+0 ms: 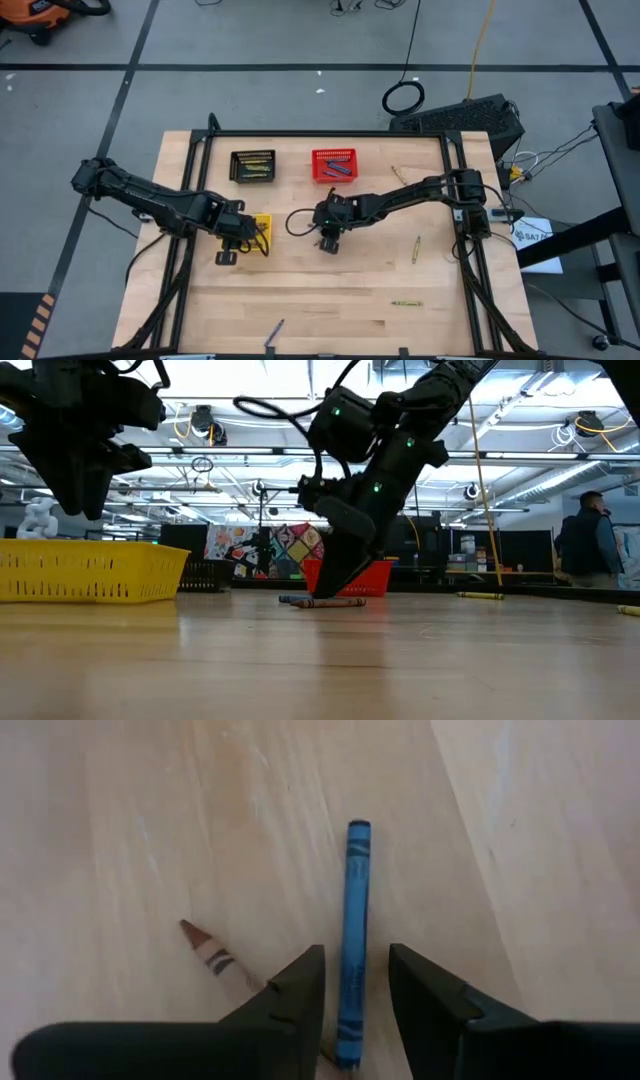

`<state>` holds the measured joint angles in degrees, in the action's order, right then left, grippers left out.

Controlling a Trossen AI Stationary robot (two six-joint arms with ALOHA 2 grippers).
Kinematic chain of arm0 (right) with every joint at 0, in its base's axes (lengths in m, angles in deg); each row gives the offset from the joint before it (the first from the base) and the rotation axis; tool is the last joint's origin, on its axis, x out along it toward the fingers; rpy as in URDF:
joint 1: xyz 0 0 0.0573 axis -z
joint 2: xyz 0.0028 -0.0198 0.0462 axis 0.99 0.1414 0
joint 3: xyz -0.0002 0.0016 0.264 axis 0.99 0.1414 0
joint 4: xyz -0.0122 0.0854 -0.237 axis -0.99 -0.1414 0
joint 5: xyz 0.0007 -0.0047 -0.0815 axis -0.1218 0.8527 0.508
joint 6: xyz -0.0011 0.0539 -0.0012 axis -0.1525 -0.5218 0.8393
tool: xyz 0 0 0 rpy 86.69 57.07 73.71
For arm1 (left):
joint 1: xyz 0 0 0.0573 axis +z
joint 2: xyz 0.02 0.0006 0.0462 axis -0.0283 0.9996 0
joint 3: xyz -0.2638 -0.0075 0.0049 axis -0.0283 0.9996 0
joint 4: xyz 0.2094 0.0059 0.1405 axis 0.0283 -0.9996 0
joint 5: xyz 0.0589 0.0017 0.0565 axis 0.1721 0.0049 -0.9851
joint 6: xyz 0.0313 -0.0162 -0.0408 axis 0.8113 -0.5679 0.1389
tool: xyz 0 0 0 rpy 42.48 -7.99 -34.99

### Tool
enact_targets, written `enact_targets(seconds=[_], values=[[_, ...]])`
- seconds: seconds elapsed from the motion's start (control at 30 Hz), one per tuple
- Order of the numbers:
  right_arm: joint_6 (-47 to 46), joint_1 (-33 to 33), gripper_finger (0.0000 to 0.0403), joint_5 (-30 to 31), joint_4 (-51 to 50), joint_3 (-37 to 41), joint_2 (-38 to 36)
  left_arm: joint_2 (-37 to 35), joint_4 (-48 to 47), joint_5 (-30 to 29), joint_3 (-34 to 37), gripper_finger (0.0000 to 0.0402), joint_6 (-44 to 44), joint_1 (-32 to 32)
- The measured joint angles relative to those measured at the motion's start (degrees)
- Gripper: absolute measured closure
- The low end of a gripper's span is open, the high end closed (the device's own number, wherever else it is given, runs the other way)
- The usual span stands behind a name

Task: Sort crayons
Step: Put the blue crayon into the red basket

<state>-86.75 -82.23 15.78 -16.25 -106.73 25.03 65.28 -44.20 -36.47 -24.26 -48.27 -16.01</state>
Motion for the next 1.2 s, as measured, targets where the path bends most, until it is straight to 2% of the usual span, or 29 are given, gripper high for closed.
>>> enact_targets(seconds=[0.33,0.57,0.83,1.2], values=[[-1.5,0.3,0.0343,0.4,-0.4,-0.2,2.9,0.0,0.0,0.0,0.0,0.0301,0.0,0.0],[-1.5,0.3,0.0395,0.1,-0.7,-0.1,2.7,0.0,0.0,-0.3,0.0,0.0301,0.1,0.0],[-1.1,0.7,0.04,-4.4,-1.6,-0.9,2.8,0.0,0.0,-0.3,0.0,0.0301,0.1,0.0],[6.8,2.8,0.0402,-7.1,-15.3,-11.9,3.3,0.0,0.1,-0.3,0.0,0.0301,0.1,0.0]])
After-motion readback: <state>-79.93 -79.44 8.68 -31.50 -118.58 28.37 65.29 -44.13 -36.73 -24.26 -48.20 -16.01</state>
